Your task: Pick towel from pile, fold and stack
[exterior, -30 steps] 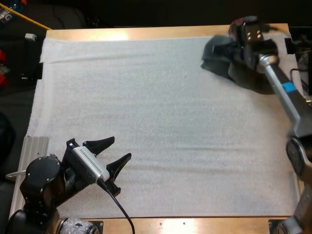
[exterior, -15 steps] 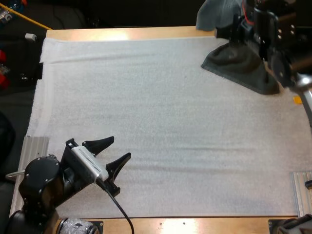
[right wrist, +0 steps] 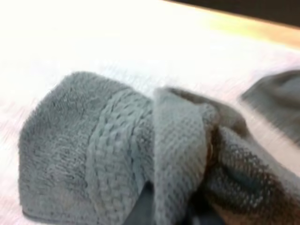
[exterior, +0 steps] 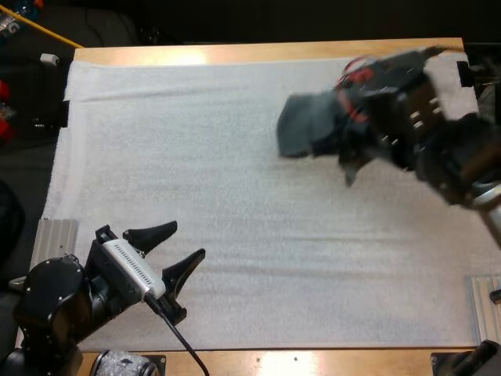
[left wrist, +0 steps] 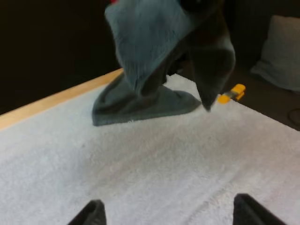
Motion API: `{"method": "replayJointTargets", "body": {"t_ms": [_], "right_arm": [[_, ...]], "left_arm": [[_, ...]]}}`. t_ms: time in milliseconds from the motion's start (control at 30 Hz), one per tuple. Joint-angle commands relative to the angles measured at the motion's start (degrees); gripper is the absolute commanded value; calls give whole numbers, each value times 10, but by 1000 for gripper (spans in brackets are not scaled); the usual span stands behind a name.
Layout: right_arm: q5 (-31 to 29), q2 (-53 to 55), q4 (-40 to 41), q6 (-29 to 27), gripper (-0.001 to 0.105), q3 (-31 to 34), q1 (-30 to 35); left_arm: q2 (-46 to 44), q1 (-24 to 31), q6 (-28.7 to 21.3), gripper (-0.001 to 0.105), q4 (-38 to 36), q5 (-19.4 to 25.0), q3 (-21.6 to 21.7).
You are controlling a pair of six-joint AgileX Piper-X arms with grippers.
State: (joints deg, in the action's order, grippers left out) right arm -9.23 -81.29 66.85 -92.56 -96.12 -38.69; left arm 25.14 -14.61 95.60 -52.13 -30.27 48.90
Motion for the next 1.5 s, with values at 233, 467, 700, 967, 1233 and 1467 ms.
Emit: {"method": "replayJointTargets", "body": {"t_ms": [233,467,700,967,1233,1467], "right_arm": [[-17,-34,-85,42,0,122,-81],[36,-104,-106,44,48,131,-84],[50,-101,-103,40,78,131,-85],[44,-86,-12,31,69,131,-85],[13,-81,-13,41,69,208,-81],[4,-82,-81,84,69,293,-81]], "left_arm": [[0,-4,4,56,-21,-5,3],[0,-4,4,56,-21,-5,3],[0,-4,-2,56,-21,-5,3],[0,-4,-8,56,-21,-5,3],[0,-4,-8,56,-30,-5,3],[0,-4,-12,56,-72,-5,3]]}}
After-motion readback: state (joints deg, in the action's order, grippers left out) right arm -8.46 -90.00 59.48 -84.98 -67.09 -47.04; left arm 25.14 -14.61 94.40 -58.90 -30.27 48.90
